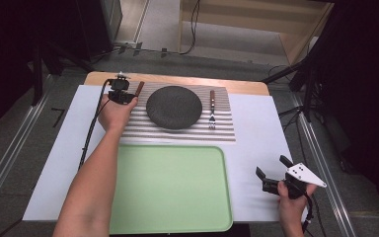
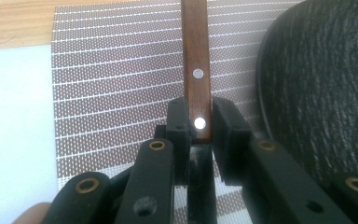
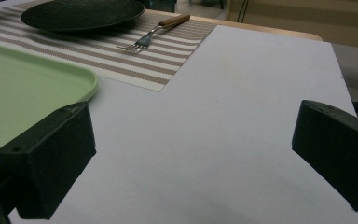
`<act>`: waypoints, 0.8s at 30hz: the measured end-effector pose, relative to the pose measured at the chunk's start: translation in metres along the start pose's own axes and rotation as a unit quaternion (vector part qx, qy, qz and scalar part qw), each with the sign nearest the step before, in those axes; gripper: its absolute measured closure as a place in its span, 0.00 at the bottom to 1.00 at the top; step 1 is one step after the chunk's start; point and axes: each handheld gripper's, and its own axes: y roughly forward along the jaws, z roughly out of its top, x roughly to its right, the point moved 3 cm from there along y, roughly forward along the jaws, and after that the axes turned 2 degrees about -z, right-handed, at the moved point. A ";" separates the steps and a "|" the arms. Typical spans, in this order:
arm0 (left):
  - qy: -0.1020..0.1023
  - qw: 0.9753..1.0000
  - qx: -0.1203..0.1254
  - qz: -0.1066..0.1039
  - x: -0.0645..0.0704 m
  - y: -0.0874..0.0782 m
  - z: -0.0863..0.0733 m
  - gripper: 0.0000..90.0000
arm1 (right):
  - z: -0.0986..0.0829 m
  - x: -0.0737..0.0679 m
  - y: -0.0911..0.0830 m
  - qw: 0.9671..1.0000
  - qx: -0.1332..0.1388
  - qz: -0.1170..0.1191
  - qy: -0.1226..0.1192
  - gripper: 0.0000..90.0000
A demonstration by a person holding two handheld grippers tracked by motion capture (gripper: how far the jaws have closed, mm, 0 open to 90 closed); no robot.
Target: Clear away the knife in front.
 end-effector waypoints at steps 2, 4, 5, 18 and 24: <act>0.002 1.000 0.002 -0.003 0.001 -0.003 0.000 0.87 | 0.000 0.000 0.000 1.000 0.001 0.000 0.000 0.00; 0.008 1.000 0.004 -0.004 0.002 -0.006 0.000 0.87 | 0.000 0.000 0.000 1.000 0.001 0.000 0.001 0.00; 0.011 1.000 0.004 -0.005 0.002 -0.008 0.000 0.87 | 0.000 0.000 0.000 1.000 0.001 0.000 0.001 0.00; 0.022 0.999 0.021 -0.017 0.001 -0.034 -0.012 0.87 | 0.000 0.001 -0.001 1.000 0.002 0.001 0.002 0.00; 0.028 0.999 0.026 -0.014 -0.001 -0.047 -0.019 0.87 | 0.000 0.001 0.000 1.000 0.003 0.001 0.002 0.00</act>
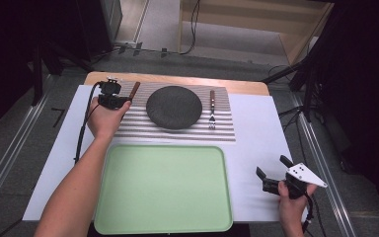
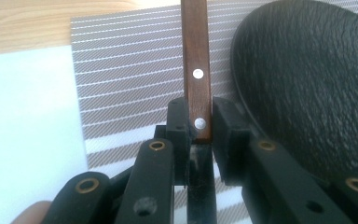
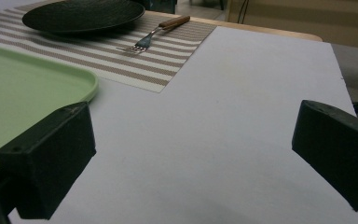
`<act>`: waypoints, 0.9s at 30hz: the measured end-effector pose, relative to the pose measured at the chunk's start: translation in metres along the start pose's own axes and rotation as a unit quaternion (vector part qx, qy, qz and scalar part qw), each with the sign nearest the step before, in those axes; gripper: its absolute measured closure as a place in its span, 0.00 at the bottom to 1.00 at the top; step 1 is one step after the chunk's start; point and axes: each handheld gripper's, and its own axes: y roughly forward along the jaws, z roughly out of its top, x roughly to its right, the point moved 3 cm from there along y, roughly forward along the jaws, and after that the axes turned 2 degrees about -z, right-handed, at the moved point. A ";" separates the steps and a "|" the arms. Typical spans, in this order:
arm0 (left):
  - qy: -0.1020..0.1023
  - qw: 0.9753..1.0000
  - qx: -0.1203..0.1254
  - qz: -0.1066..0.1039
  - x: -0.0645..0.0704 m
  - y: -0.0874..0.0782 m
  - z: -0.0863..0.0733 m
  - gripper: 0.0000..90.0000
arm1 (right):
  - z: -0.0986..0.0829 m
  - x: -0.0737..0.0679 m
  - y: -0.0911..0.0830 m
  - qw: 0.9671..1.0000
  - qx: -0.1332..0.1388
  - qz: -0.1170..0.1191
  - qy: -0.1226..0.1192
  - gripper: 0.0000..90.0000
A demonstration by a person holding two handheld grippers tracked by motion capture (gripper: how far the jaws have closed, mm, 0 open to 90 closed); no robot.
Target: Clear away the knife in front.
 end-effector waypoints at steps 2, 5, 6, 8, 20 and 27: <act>0.002 1.000 0.004 -0.003 0.001 -0.004 -0.003 0.87 | 0.000 0.000 0.000 1.000 0.000 0.000 0.000 0.00; 0.006 1.000 0.004 -0.005 0.002 -0.009 -0.007 0.87 | 0.000 0.000 0.000 1.000 0.000 0.000 -0.001 0.00; 0.007 1.000 0.004 -0.006 0.003 -0.011 -0.009 0.87 | 0.000 0.000 0.000 1.000 -0.001 0.000 -0.001 0.00; 0.006 1.000 0.007 -0.009 0.004 -0.014 -0.011 0.87 | 0.000 0.000 0.000 1.000 0.000 0.000 0.000 0.00; 0.015 0.999 0.015 -0.024 0.012 -0.036 -0.029 0.87 | 0.000 0.000 0.000 1.000 -0.001 -0.001 -0.001 0.00; 0.024 0.999 0.025 -0.028 0.018 -0.047 -0.044 0.87 | 0.000 -0.001 0.000 1.000 0.000 -0.001 -0.001 0.00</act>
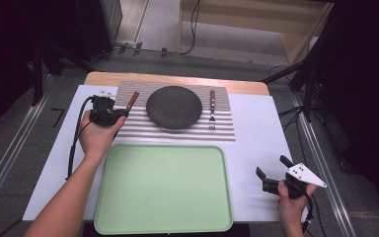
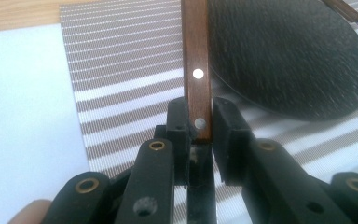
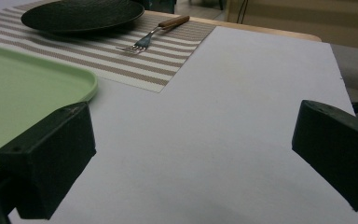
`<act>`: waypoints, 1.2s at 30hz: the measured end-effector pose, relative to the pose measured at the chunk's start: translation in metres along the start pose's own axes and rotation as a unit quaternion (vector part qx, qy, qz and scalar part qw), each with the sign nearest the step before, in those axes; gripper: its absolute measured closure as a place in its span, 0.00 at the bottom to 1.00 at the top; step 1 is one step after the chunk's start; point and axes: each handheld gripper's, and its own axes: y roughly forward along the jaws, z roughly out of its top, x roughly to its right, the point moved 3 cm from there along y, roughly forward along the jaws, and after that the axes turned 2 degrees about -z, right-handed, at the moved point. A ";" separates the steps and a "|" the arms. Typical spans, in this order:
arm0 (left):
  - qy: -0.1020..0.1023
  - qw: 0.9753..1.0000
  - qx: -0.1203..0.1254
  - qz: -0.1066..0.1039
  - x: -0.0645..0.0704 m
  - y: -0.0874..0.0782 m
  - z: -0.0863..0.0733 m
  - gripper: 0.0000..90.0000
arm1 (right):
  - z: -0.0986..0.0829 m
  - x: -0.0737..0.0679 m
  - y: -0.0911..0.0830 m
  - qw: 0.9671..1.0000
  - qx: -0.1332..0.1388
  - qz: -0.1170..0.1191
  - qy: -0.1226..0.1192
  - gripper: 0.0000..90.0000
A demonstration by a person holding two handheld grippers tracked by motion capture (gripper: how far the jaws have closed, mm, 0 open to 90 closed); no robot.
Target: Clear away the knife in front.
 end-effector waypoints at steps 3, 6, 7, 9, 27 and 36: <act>-0.001 1.000 0.004 -0.007 0.003 -0.006 -0.006 0.87 | 0.000 0.000 0.000 1.000 0.000 0.000 -0.001 0.00; 0.000 1.000 0.007 -0.015 0.007 -0.010 -0.013 0.87 | 0.000 0.000 0.000 1.000 0.000 0.000 -0.002 0.00; 0.003 1.000 0.006 -0.015 0.009 -0.012 -0.015 0.87 | 0.000 0.000 0.000 1.000 0.000 -0.001 -0.002 0.00; 0.015 1.000 0.008 -0.010 0.013 -0.015 -0.019 0.87 | 0.000 0.000 0.000 1.000 -0.001 -0.001 -0.002 0.00; 0.016 0.998 0.025 -0.046 0.039 -0.042 -0.055 0.87 | 0.000 0.000 0.000 1.000 0.002 -0.006 -0.001 0.00; 0.003 0.998 0.028 -0.059 0.043 -0.053 -0.078 0.87 | 0.000 0.000 -0.001 1.000 0.006 -0.003 -0.001 0.00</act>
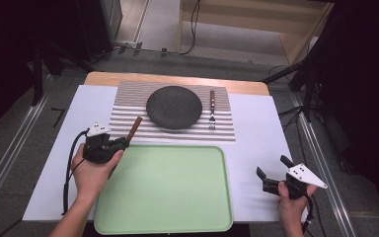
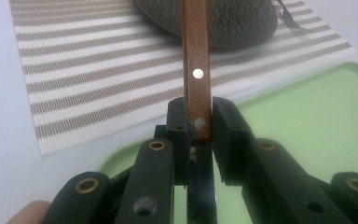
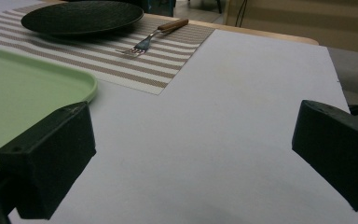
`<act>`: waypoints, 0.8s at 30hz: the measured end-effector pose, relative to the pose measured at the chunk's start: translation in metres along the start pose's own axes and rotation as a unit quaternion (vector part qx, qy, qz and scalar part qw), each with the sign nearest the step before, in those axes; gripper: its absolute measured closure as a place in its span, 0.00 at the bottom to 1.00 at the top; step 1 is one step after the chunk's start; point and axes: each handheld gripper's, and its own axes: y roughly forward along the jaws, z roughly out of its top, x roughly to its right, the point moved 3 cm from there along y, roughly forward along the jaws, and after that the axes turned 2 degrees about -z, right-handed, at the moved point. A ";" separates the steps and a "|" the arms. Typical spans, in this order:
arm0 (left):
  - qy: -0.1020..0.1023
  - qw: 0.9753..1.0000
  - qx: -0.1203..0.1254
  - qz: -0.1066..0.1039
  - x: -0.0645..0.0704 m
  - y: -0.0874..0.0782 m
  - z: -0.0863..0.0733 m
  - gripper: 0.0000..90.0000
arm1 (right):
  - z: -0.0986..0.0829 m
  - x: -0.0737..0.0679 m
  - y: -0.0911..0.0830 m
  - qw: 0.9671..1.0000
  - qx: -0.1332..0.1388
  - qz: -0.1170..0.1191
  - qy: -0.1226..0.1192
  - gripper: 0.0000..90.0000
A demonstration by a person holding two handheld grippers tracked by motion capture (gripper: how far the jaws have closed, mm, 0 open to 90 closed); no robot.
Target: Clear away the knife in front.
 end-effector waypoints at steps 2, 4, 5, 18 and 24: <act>-0.003 1.000 0.001 -0.002 0.002 -0.003 -0.006 0.87 | 0.000 0.000 0.000 1.000 0.001 -0.001 -0.002 0.00; -0.006 1.000 0.002 -0.004 0.002 -0.005 -0.011 0.87 | 0.000 0.000 0.000 1.000 0.000 0.000 -0.003 0.00; -0.006 1.000 0.002 -0.005 0.003 -0.006 -0.013 0.87 | 0.000 0.000 0.000 1.000 -0.001 0.000 -0.002 0.00; -0.025 1.000 -0.007 -0.011 0.004 -0.015 -0.042 0.86 | 0.000 -0.001 0.001 1.000 -0.003 -0.002 -0.003 0.00; -0.030 0.999 -0.022 -0.017 0.008 -0.015 -0.056 0.86 | 0.000 -0.001 0.001 1.000 -0.003 -0.002 -0.004 0.00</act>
